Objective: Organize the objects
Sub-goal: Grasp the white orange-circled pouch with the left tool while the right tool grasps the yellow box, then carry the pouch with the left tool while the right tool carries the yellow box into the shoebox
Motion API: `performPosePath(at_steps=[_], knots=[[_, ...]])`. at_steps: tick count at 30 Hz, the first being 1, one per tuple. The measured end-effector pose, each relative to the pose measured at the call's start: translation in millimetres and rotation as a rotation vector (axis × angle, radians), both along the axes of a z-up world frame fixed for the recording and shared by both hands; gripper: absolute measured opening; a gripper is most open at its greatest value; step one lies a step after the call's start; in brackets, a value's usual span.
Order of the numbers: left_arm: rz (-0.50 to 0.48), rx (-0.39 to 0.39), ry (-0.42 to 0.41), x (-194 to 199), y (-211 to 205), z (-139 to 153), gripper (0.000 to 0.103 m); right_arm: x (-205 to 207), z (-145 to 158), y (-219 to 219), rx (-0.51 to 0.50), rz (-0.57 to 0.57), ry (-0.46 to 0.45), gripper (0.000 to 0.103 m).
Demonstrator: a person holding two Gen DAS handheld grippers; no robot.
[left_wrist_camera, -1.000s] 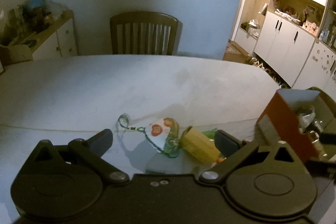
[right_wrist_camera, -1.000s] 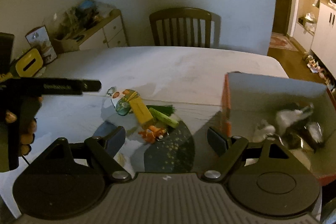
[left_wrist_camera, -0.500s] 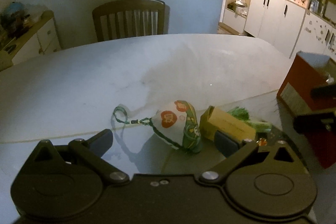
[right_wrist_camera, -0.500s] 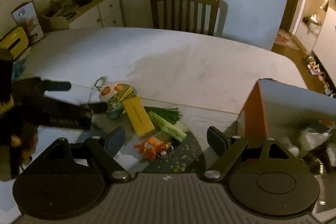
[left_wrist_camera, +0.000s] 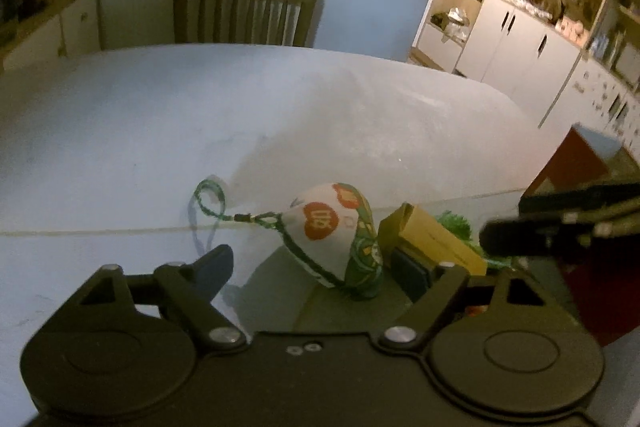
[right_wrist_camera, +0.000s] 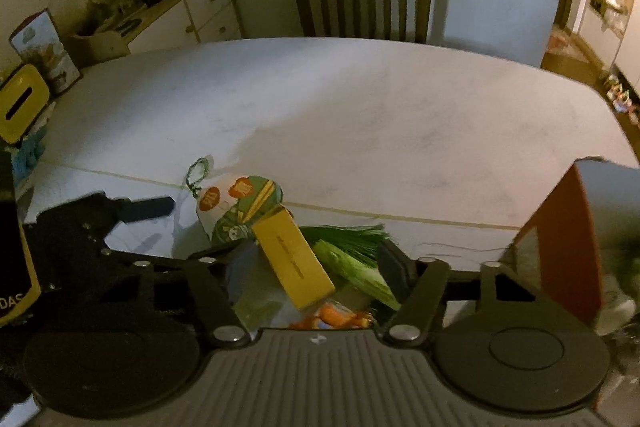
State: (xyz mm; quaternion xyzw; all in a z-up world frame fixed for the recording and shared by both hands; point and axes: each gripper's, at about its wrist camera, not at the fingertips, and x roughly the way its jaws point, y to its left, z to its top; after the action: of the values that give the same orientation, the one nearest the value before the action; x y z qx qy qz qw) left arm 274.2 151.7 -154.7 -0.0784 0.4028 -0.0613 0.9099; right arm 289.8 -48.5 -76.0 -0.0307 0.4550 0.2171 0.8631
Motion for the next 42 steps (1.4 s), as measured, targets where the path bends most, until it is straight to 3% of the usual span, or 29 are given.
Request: performPosePath(at_steps=[8, 16, 26, 30, 36, 42], knots=[[0.074, -0.132, 0.053, 22, 18, -1, 0.084, -4, -15, 8, -0.046, 0.109, 0.007, 0.063], [0.127, -0.217, 0.084, 36, 22, -8, 0.071, -3, -29, 23, -0.078, 0.123, -0.011, 0.053], [0.128, -0.266, 0.093, 39, 23, -12, 0.048, -5, -40, 40, -0.137, 0.15, -0.043, 0.037], [0.137, -0.259, 0.092, 37, 23, -10, 0.044, -8, -39, 42, -0.145, 0.156, -0.057, 0.03], [0.126, -0.252, 0.08, 32, 18, -1, 0.043, -16, -35, 42, -0.143, 0.128, -0.063, 0.029], [0.099, -0.263, 0.048, 18, 11, 20, 0.042, -26, -22, 27, -0.079, 0.076, -0.036, 0.029]])
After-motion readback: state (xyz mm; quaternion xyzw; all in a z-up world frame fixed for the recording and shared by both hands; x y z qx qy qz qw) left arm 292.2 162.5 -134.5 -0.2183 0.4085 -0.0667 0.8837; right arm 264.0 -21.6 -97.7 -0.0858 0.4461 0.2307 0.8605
